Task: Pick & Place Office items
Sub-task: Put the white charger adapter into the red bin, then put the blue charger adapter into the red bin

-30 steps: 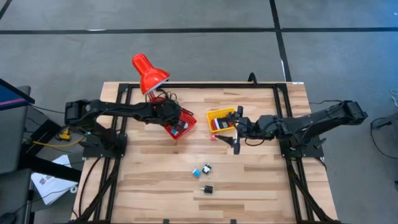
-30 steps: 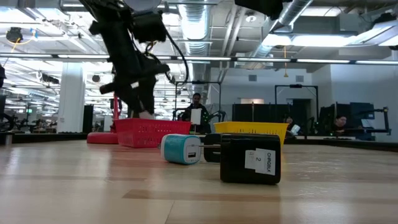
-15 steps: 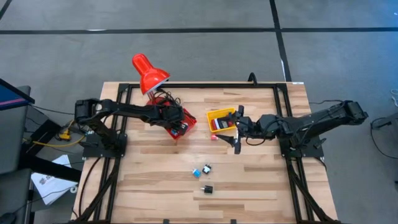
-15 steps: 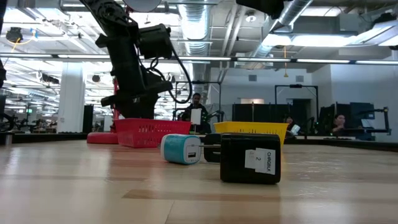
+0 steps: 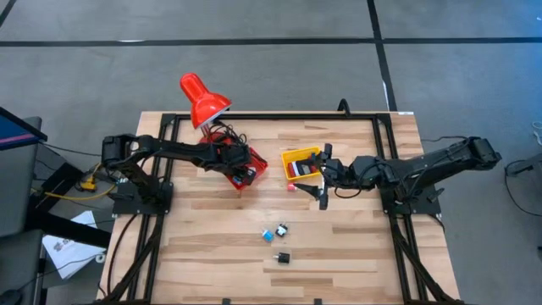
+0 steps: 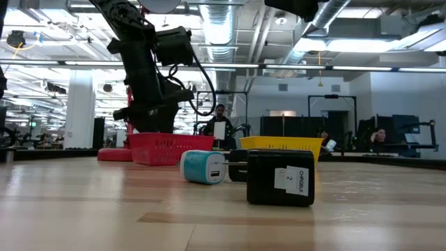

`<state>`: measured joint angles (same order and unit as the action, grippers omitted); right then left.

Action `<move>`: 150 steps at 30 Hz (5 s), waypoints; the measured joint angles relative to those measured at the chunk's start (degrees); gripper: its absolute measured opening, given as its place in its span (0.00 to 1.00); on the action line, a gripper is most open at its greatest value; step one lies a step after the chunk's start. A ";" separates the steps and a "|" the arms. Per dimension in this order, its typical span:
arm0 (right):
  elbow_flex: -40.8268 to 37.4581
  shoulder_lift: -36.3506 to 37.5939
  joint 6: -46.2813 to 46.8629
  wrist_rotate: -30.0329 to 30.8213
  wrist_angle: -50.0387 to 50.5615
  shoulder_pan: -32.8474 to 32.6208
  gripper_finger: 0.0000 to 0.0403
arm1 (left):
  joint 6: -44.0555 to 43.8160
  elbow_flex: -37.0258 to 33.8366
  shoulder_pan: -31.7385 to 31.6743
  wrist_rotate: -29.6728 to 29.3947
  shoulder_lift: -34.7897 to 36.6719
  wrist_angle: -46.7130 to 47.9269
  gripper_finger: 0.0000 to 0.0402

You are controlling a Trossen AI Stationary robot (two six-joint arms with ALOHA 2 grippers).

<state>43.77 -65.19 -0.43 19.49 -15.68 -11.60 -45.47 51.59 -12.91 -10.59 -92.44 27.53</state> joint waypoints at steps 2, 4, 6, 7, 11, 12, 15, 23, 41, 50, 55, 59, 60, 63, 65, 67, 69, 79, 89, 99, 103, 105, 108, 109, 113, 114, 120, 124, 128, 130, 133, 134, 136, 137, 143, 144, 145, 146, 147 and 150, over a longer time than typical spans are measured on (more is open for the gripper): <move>0.00 0.00 0.00 0.00 -0.02 0.00 0.78 | -0.44 0.00 0.00 0.00 0.00 0.02 0.43; 0.00 0.00 0.00 -0.02 -0.01 0.00 0.78 | -0.90 0.00 0.00 0.00 0.00 0.02 0.45; 0.00 0.02 0.00 -0.02 -0.01 0.00 0.78 | -1.05 0.00 0.00 0.00 0.00 0.02 0.47; 0.00 0.02 0.00 -0.03 -0.02 0.00 0.78 | -1.05 0.00 0.00 0.00 0.00 0.00 0.48; 0.00 0.02 0.00 -0.04 -0.02 0.00 0.78 | -1.05 0.00 0.00 0.00 0.02 -0.36 0.51; 0.00 0.02 0.00 -0.04 0.00 0.00 0.78 | -1.05 0.00 0.00 0.00 0.14 -0.49 0.52; 0.00 0.02 0.02 -0.04 0.03 0.00 0.78 | 0.05 0.02 0.09 -0.02 0.31 -1.84 0.53; 0.00 -0.03 0.01 -0.03 0.46 0.11 0.78 | 0.49 0.04 1.15 -0.05 2.13 -5.66 0.53; -0.07 -4.94 7.34 0.04 3.49 2.65 0.78 | -0.82 0.04 9.24 -4.58 20.33 -6.26 0.44; -0.02 -12.80 8.40 0.07 -0.39 4.42 0.78 | -3.28 0.04 17.02 -4.59 20.33 -9.84 0.46; 0.33 -15.79 18.18 -0.13 1.32 2.32 0.78 | -2.88 0.04 20.25 -4.58 20.33 -9.99 0.54; 2.56 -17.90 20.34 -0.11 6.39 -0.09 0.78 | -1.51 0.04 22.26 -4.04 20.33 -10.05 0.64; 3.02 -18.61 20.74 -0.09 7.81 -0.78 0.78 | -1.49 0.04 22.65 -4.04 20.33 -10.03 0.67; 4.42 -21.26 22.57 -0.11 10.08 -2.97 0.78 | -1.51 0.04 23.67 -4.02 20.33 -10.09 0.73; 5.31 -23.69 24.74 -0.11 9.87 -4.27 0.78 | -1.50 0.04 24.35 -4.02 20.33 -10.13 0.76; 5.89 -26.08 26.95 -0.07 10.41 -5.59 0.78 | -1.51 0.04 24.81 -4.02 20.33 -10.03 0.78; 7.10 -28.46 29.07 0.04 10.15 -6.79 0.78 | -1.48 0.04 25.17 -4.00 20.33 -10.02 0.78; 14.79 -33.56 51.87 -2.65 24.92 -7.85 0.78 | 1.75 0.04 27.98 -3.96 20.31 -10.02 0.75; 16.10 -34.51 78.29 -19.50 27.43 -2.85 0.78 | 1.75 0.04 27.98 -3.93 20.31 -10.02 0.75; 16.06 -35.21 65.21 -15.34 24.22 -8.35 0.78 | 13.16 0.04 29.42 2.48 20.31 -9.13 0.74; 16.06 -35.21 63.30 -14.92 24.66 -10.29 0.78 | 22.19 0.04 31.18 2.42 19.64 -9.33 0.74; 16.06 -35.21 63.13 -14.64 25.30 -10.87 0.78 | 26.95 0.02 32.14 2.33 18.54 -9.09 0.74; 16.04 -34.71 62.07 -13.58 28.10 -10.93 0.78 | 31.70 0.02 32.84 2.01 15.62 -10.66 0.74; 16.02 -34.25 62.05 -12.54 29.41 -10.91 0.78 | 31.99 0.02 32.85 2.04 14.30 -12.01 0.74; 16.04 -30.79 61.46 -5.60 35.12 -12.54 0.78 | 32.16 0.02 32.81 2.05 7.69 -21.78 0.74; 16.06 -29.65 61.37 -4.16 36.81 -13.28 0.78 | 33.19 0.02 32.79 2.05 5.88 -24.28 0.74; 16.06 -22.51 59.95 0.23 47.13 -18.46 0.78 | 44.09 0.02 32.19 3.77 -1.28 -28.49 0.74; 15.88 -17.35 59.90 6.70 50.99 -22.57 0.78 | 45.21 -0.04 30.96 7.15 -5.20 -31.71 0.74; 13.49 -12.11 63.24 11.94 51.15 -25.62 0.78 | 46.19 -0.04 29.13 11.64 -8.05 -36.68 0.74; 12.10 -10.32 65.94 13.24 51.49 -26.48 0.78 | 47.39 0.04 28.29 13.05 -8.81 -36.54 0.74; 10.52 -8.53 68.36 14.03 51.65 -27.10 0.78 | 50.64 0.02 27.48 15.39 -9.64 -36.32 0.74; 10.04 -8.18 68.95 14.01 51.63 -27.08 0.78 | 51.93 0.01 27.43 15.89 -9.77 -35.73 0.74; 9.27 -8.13 69.87 13.99 51.30 -26.99 0.78 | 54.61 0.04 27.56 16.65 -10.53 -36.02 0.74; 9.11 -8.19 69.92 14.01 51.35 -26.99 0.78 | 55.60 0.10 27.63 16.65 -10.96 -35.91 0.74; 8.37 -8.31 69.44 14.01 49.63 -26.97 0.78 | 55.73 0.00 27.63 17.55 -14.08 -35.21 0.74; 8.39 -8.28 69.46 14.03 49.59 -26.97 0.78 | 55.65 0.00 27.63 17.66 -14.63 -35.44 0.74; 8.39 -8.28 69.46 14.01 49.62 -26.97 0.78 | 55.60 0.00 27.63 17.68 -15.07 -35.32 0.74; 8.39 -8.29 69.45 14.01 49.67 -26.97 0.78 | 55.57 -0.03 27.61 17.82 -15.29 -35.01 0.73; 8.39 -8.30 69.42 14.01 49.67 -26.97 0.78 | 55.57 -0.04 27.61 18.00 -15.56 -35.42 0.73; 8.39 -8.31 69.42 14.01 49.72 -26.95 0.78 | 55.56 0.00 27.61 18.04 -15.72 -35.44 0.69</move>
<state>52.16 -73.49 68.99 33.50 34.03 -38.54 10.09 51.59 14.70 7.45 -108.16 -7.91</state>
